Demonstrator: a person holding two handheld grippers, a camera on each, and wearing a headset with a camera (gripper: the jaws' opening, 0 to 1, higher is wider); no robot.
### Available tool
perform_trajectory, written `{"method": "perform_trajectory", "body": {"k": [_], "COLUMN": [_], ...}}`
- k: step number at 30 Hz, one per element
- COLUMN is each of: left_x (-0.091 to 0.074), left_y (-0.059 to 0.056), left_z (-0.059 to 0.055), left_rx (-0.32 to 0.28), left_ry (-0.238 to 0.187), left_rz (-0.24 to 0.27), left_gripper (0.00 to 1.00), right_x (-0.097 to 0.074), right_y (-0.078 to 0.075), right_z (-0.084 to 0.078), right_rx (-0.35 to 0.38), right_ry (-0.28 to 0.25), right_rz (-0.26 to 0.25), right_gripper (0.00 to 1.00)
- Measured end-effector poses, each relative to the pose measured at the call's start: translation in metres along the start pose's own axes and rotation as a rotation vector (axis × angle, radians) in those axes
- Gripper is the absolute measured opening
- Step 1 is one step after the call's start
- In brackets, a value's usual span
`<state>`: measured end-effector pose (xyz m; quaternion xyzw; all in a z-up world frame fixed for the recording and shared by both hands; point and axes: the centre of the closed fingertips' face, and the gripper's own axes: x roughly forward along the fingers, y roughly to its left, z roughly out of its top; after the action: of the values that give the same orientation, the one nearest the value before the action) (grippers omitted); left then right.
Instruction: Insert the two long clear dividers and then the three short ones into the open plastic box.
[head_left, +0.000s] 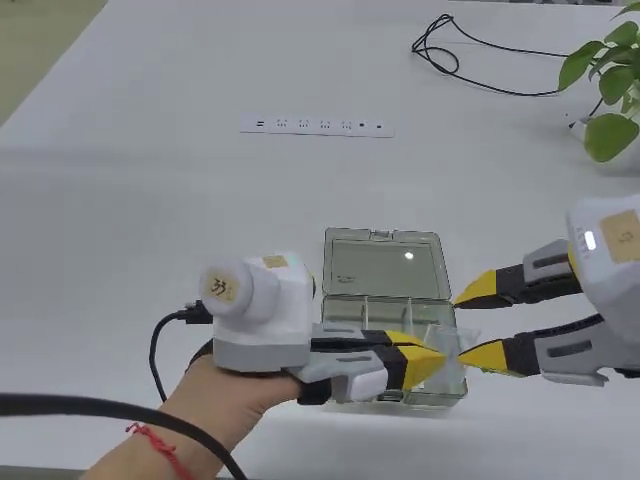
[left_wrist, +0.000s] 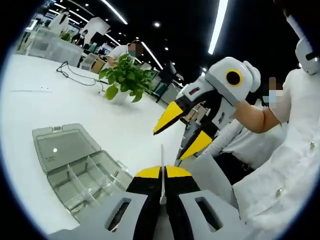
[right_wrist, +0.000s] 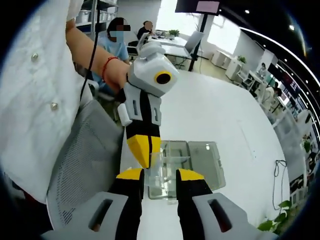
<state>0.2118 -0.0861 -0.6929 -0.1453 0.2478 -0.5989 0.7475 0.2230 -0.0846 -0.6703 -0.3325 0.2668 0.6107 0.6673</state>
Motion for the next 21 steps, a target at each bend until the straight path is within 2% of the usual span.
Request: {"method": "perform_trajectory", "body": {"k": [1,2,4,5,6,7,8,9,10,14,18,21], "left_x": [0.000,-0.001,-0.002,-0.002,-0.003,-0.004,-0.004,-0.005,-0.005,-0.006,-0.007,-0.008], "left_y": [-0.001,-0.003,-0.006,-0.007,-0.009,-0.010,-0.013,-0.014,-0.017,-0.025,-0.027,-0.029], "left_z": [0.001,-0.001,0.000,0.000,-0.001,0.001,0.000,0.000,0.000,0.000,0.001,0.002], "left_rx": [0.037,0.031,0.100,0.091,0.106,0.148,0.147,0.154,0.202,0.243,0.278,0.292], "left_ry": [-0.006,0.008,0.008,0.007,0.015,0.012,0.016,0.021,0.021,0.030,0.036,0.037], "left_rz": [-0.007,-0.010,-0.031,-0.031,-0.040,-0.054,-0.059,-0.066,-0.088,-0.114,-0.127,-0.131], "left_gripper": [0.00,0.00,0.00,0.00,0.00,0.00,0.00,0.00,0.00,0.00,0.00,0.00], "right_x": [-0.001,-0.001,-0.002,-0.001,-0.001,-0.001,-0.001,-0.001,-0.001,0.000,0.000,0.002], "right_y": [0.000,0.002,0.006,0.004,0.003,0.006,0.012,0.013,0.015,0.022,0.031,0.034], "right_z": [0.001,0.002,0.004,0.000,-0.001,0.001,0.003,0.004,0.005,0.007,0.007,0.007], "right_rx": [0.017,0.042,0.067,0.081,0.088,0.092,0.123,0.134,0.129,0.135,0.156,0.153], "right_ry": [-0.010,-0.020,-0.035,-0.039,-0.042,-0.051,-0.062,-0.064,-0.067,-0.062,-0.064,-0.058], "right_rz": [0.010,0.036,0.079,0.095,0.112,0.130,0.168,0.178,0.192,0.234,0.288,0.301], "right_gripper": [0.25,0.24,0.22,0.22,0.20,0.18,0.17,0.17,0.15,0.13,0.10,0.09]}}
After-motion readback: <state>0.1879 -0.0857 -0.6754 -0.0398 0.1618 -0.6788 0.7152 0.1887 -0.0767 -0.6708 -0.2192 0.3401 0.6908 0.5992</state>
